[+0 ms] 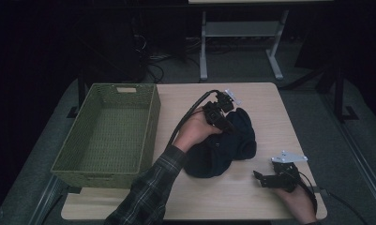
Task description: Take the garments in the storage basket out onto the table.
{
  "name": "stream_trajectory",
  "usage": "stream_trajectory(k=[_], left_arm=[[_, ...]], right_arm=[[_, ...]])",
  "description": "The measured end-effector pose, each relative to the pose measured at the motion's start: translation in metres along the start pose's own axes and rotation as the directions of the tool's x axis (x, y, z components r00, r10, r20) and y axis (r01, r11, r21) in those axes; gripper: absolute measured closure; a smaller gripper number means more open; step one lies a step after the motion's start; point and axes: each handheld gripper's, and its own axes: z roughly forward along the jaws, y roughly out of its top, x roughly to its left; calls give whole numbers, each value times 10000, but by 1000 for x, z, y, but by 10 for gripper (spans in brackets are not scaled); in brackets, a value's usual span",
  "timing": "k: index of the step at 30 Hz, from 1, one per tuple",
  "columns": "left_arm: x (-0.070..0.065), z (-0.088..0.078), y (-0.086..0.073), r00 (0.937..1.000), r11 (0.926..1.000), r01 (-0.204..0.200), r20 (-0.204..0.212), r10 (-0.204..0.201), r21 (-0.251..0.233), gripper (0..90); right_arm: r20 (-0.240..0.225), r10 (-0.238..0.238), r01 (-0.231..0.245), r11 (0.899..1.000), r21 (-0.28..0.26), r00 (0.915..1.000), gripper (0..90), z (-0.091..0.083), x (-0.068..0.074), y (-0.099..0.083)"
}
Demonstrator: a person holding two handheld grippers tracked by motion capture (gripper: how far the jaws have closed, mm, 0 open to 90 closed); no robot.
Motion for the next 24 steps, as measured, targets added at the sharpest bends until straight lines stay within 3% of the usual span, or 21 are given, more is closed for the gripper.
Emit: stream_trajectory(k=[12,24], left_arm=[[11,39,-13,9990,9977,199,-409,-172,654,796],[28,72,-27,9955,9923,783,-617,-726,960,795]], right_arm=[[2,41,-41,10000,43,10000,110,0,0,0],[-19,12,-12,10000,-27,10000,110,0,0,0]])
